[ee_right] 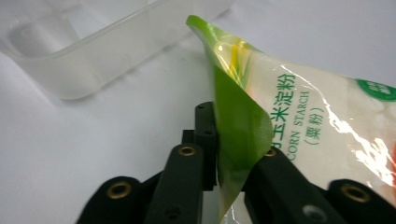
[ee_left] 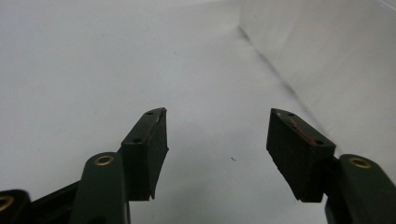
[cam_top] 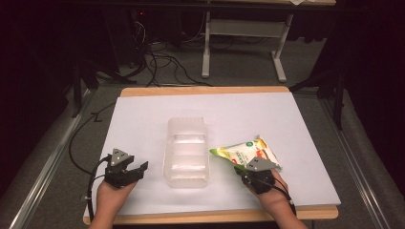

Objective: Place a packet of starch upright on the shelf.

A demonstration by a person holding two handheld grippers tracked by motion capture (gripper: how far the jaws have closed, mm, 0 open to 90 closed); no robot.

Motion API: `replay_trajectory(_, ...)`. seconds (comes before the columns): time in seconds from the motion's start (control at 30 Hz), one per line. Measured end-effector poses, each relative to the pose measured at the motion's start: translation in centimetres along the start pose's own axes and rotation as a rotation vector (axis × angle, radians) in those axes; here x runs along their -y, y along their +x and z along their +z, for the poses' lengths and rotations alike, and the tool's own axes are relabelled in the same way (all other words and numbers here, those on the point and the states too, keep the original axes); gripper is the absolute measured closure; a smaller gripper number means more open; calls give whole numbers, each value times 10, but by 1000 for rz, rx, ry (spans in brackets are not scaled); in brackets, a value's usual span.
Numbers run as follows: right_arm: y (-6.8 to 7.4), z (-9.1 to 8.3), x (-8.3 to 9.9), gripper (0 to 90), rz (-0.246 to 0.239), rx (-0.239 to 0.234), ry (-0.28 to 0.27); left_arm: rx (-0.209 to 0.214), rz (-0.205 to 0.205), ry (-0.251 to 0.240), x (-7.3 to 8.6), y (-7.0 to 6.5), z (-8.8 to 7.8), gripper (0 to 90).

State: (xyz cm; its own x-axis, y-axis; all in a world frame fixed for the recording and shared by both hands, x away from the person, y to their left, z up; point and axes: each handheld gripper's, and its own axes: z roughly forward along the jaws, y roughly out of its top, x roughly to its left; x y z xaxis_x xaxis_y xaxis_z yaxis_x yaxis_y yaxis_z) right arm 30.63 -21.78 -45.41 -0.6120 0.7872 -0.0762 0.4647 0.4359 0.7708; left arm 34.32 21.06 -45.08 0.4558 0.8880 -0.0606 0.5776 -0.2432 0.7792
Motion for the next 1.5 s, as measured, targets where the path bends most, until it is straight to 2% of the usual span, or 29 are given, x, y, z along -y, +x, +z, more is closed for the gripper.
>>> replay_trajectory(0.13, -8, -7, -2, 899, 31, 5, -21, 0, -1, 0, 0, 0, 0, 388)
replay_trajectory(0.4, -12, -18, -7, 900, 44, 10, -73, -1, -1, -3, 0, 0, 0, 389)
replay_trajectory(0.47, -13, -22, -9, 900, 38, 12, -95, 0, -2, -3, 0, 0, 0, 389)
replay_trajectory(0.77, -24, -45, -20, 900, 69, 26, -219, -4, 1, 0, 0, 0, 1, 388)
replay_trajectory(0.87, -29, -52, -24, 900, 62, 45, -250, -3, -2, -1, 0, 0, 1, 388)
replay_trajectory(1.17, -52, -74, -32, 900, 102, 102, -356, -3, 0, 2, 0, 1, 1, 387)
replay_trajectory(1.3, -58, -83, -36, 900, 101, 125, -392, -6, 0, 1, 0, 1, 1, 387)
replay_trajectory(1.5, -64, -90, -45, 900, 122, 131, -433, -10, 1, 4, 0, 1, 1, 386)
